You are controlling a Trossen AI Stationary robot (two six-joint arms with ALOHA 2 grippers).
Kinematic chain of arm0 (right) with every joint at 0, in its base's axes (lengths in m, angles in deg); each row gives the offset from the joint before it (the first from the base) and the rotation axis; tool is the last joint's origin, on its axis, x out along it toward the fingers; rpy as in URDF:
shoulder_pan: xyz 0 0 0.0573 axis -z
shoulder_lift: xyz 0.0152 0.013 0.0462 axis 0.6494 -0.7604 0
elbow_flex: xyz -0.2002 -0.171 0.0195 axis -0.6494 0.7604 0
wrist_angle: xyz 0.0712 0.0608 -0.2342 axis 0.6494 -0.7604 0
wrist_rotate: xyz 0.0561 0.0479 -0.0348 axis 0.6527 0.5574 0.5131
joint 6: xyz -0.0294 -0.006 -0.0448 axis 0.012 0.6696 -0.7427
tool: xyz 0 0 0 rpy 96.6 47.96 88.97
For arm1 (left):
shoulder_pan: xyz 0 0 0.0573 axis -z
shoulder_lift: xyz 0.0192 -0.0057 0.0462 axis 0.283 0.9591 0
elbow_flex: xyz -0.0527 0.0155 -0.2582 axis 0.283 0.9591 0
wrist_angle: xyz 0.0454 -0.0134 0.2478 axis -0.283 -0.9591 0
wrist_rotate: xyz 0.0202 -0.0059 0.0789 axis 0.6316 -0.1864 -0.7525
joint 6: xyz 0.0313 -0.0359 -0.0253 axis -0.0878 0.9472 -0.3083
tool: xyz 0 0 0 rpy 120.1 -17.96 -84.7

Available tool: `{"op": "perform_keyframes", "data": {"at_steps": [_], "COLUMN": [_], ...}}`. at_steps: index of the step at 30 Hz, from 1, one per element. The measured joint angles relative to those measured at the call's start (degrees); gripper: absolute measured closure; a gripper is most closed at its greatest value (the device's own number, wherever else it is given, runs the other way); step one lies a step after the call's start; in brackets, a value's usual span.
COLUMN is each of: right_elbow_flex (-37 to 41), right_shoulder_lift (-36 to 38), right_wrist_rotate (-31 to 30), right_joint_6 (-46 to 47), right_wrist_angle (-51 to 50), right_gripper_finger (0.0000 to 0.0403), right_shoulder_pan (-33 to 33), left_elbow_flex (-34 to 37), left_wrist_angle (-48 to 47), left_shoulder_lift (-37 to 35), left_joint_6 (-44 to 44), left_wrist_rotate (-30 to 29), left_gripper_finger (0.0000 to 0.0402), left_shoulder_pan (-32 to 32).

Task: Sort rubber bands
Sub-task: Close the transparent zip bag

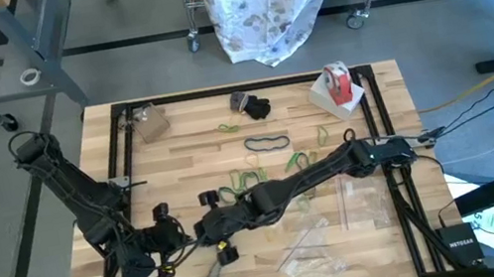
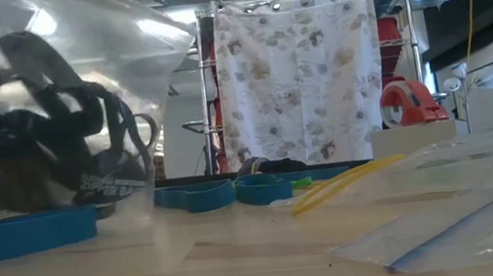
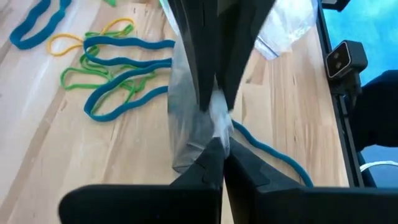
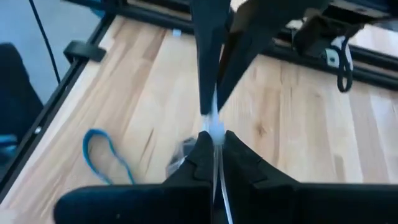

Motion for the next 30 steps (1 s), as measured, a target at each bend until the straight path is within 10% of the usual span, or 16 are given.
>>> {"op": "perform_keyframes", "data": {"at_steps": [17, 30], "right_elbow_flex": [-1.5, -1.5], "right_shoulder_lift": [0.8, 0.8], "right_wrist_rotate": [-1.0, -1.0], "right_joint_6": [4.6, 4.6], "right_wrist_angle": [-13.5, -13.1], "right_gripper_finger": [0.0393, 0.0393], "right_shoulder_pan": [-0.1, 0.0], "left_elbow_flex": [0.7, 6.4], "left_wrist_angle": [1.4, 17.9], "left_shoulder_lift": [0.0, 0.1], "left_joint_6": [0.3, -11.3], "left_wrist_rotate": [-8.4, -8.8], "left_gripper_finger": [0.0396, 0.0280], "left_shoulder_pan": [0.4, -6.4]}}
